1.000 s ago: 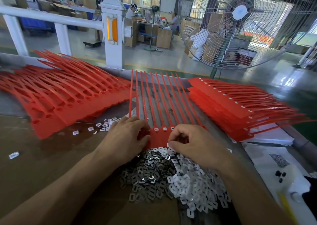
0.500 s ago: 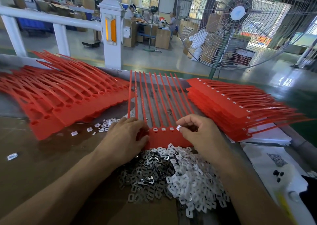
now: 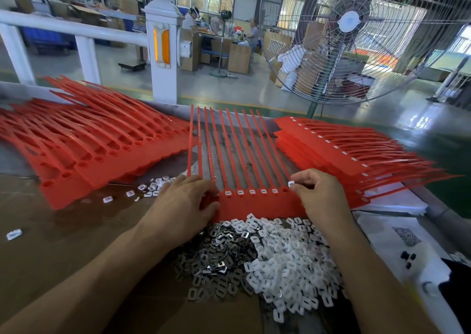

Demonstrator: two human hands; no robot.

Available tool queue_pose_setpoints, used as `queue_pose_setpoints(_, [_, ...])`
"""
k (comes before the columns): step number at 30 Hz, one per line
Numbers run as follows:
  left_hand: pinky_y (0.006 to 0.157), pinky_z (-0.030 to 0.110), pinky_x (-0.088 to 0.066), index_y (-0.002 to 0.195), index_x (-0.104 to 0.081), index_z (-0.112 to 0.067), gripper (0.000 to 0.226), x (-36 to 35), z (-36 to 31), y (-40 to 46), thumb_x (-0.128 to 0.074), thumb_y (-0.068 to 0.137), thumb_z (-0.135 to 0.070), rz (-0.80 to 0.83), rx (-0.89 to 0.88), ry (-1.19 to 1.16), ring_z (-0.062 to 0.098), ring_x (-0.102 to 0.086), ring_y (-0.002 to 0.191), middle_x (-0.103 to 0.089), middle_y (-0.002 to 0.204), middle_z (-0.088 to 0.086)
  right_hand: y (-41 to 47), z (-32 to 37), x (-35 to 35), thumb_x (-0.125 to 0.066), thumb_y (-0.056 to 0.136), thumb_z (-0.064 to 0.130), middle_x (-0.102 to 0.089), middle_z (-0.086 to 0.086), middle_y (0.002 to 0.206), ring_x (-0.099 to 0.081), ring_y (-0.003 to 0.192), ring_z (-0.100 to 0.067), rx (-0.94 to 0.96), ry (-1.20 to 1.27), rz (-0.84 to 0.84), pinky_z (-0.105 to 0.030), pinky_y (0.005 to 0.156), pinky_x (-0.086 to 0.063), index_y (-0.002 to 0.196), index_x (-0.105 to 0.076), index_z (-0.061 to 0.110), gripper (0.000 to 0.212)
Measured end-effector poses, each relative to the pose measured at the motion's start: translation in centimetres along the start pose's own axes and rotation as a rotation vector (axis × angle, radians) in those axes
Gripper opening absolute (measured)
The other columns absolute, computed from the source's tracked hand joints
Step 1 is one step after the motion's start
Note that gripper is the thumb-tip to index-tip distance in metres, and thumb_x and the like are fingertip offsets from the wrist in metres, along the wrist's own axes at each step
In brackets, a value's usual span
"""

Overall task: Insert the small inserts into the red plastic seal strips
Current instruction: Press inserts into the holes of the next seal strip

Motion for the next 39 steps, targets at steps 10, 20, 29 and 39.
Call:
queue_pose_setpoints(10, [0.106,0.04,-0.039,0.122,-0.061,-0.038,0.03,0.0,-0.1,0.0,-0.059,0.094,-0.05,-0.003,0.004,-0.001,0.01,-0.047,0.115,-0.059,0.12,-0.017,0.9,-0.5,-1.0,-0.074,0.094,0.011,-0.066,0.019,0.088,-0.057,0.083,0.01,0.034,-0.159,0.053,-0.006,0.07,-0.037,0.101,-0.076,0.02,0.012])
queue_pose_setpoints(20, [0.107,0.04,-0.038,0.122,-0.062,-0.037,0.031,-0.1,-0.1,0.0,-0.059,0.094,-0.05,-0.002,0.007,0.007,0.012,-0.047,0.119,-0.059,0.121,-0.017,1.1,-0.7,-1.1,-0.071,0.096,0.015,-0.067,0.014,0.094,-0.06,0.089,-0.001,0.043,-0.223,0.085,-0.007,0.073,-0.037,0.103,-0.078,0.021,0.011])
queue_pose_setpoints(29, [0.108,0.04,-0.038,0.124,-0.061,-0.037,0.032,0.0,-0.1,0.0,-0.058,0.095,-0.05,0.007,0.005,0.006,0.011,-0.047,0.119,-0.058,0.123,-0.017,1.0,-0.4,-0.9,-0.069,0.097,0.02,-0.074,0.007,0.097,-0.059,0.08,0.002,0.032,-0.29,0.044,-0.007,0.066,-0.037,0.099,-0.079,0.019,0.011])
queue_pose_setpoints(39, [0.108,0.039,-0.037,0.124,-0.06,-0.038,0.031,0.1,-0.1,-0.1,-0.058,0.096,-0.05,0.011,0.005,0.004,0.008,-0.046,0.117,-0.057,0.122,-0.019,0.9,-0.6,-1.1,-0.069,0.097,0.023,-0.071,0.012,0.094,-0.06,0.081,0.0,-0.024,-0.26,0.039,-0.016,0.065,-0.04,0.099,-0.078,0.022,0.008])
Point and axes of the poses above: each hand's wrist, its own y-axis towards the middle knuckle, its own x-axis out of the back of the hand, z = x × y, the point moved 3 cm from there along y, towards the middle knuckle
